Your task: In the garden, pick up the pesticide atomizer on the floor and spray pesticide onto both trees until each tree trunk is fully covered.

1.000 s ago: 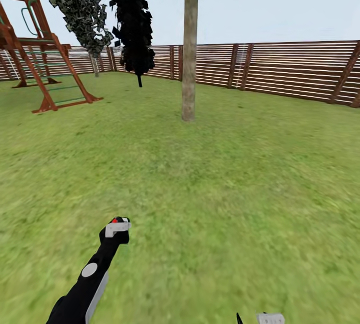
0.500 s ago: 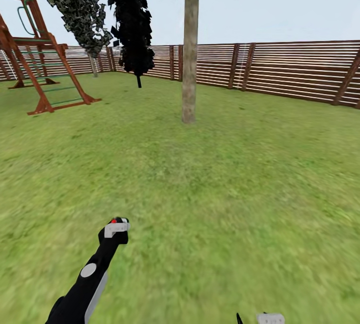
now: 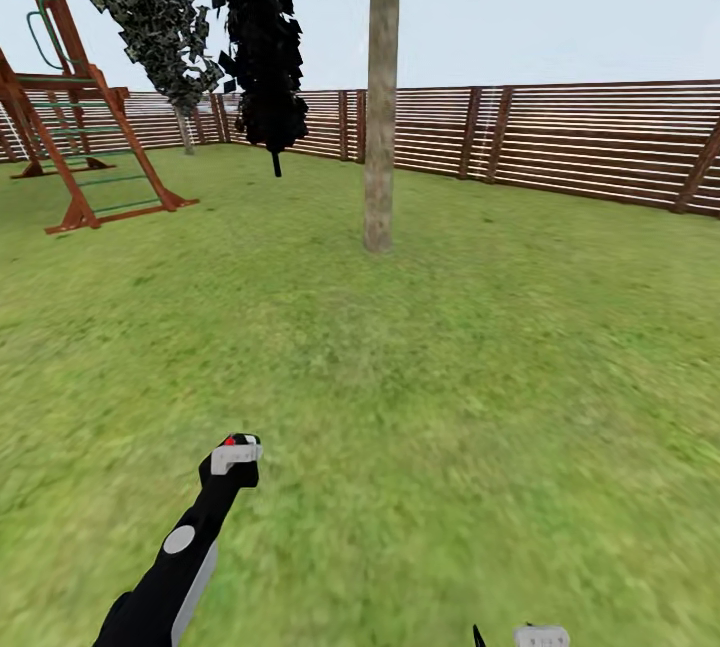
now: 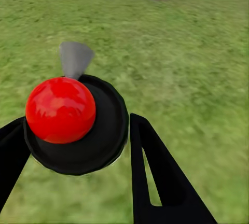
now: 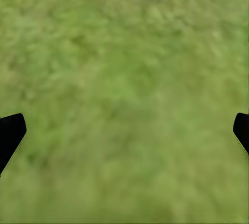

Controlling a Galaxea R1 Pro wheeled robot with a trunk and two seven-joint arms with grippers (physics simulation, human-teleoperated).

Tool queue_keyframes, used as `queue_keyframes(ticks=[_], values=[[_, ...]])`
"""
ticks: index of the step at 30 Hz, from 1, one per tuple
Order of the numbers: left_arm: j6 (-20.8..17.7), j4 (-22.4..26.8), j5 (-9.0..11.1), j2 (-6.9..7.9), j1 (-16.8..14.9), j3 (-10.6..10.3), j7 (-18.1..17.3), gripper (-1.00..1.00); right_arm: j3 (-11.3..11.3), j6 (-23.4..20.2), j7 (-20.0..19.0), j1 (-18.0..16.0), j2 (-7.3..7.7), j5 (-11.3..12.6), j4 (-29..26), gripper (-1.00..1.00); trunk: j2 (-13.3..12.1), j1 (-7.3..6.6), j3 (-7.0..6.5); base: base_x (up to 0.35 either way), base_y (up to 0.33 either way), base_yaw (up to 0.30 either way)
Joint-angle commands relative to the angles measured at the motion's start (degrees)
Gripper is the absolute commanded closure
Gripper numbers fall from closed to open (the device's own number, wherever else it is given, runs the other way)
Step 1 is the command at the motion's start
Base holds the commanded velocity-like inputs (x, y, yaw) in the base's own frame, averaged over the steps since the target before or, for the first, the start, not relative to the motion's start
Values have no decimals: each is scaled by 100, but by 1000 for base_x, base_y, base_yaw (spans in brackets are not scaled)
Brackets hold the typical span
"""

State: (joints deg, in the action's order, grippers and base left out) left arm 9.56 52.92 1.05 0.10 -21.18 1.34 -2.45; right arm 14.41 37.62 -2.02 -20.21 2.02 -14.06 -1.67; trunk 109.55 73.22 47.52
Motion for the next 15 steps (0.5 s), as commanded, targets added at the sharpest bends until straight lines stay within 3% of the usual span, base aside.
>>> queue_keyframes(ticks=[1, 15], values=[[-2, 0, 0, 1, 0, 4, -1, 100, 0, 0, 0, 0, 0, 0, 0, -100, 0, 0, 0, 340, 0, 0], [-4, 47, 0, 49, 1, 34, 8, 100, 0, 0, -3, 0, 0, 0, 0, -100, 0, 0, 0, 340, 0, 0]])
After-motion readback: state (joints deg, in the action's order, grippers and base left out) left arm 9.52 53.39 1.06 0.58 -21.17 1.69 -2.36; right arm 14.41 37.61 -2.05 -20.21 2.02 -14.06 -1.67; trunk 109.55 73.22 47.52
